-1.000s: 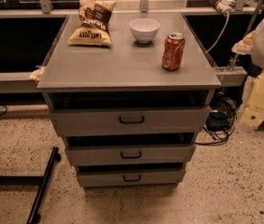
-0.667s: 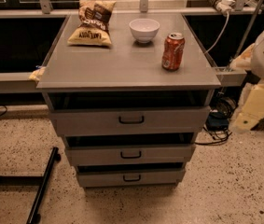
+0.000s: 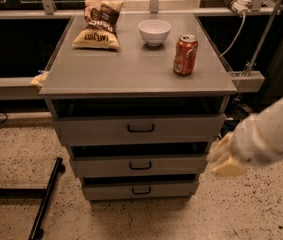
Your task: Open bottom drawer
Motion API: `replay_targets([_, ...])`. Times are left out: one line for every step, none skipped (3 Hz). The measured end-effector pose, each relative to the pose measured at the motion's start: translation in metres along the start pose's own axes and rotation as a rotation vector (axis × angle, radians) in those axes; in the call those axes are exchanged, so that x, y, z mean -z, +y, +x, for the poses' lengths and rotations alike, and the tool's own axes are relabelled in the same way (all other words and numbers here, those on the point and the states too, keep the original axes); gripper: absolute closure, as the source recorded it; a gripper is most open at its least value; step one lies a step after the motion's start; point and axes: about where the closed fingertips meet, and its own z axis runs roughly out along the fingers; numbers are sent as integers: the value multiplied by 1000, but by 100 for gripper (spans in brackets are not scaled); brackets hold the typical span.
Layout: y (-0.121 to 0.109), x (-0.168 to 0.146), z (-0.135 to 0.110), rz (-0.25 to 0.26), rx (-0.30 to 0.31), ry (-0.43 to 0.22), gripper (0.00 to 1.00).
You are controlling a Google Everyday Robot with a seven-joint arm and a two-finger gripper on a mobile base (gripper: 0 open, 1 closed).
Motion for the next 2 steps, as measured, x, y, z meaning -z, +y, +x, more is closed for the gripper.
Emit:
replay_targets([27,-125,33,-146,-25,-73,88])
replay_targets([27,-172,47,-170,-74,-112,100])
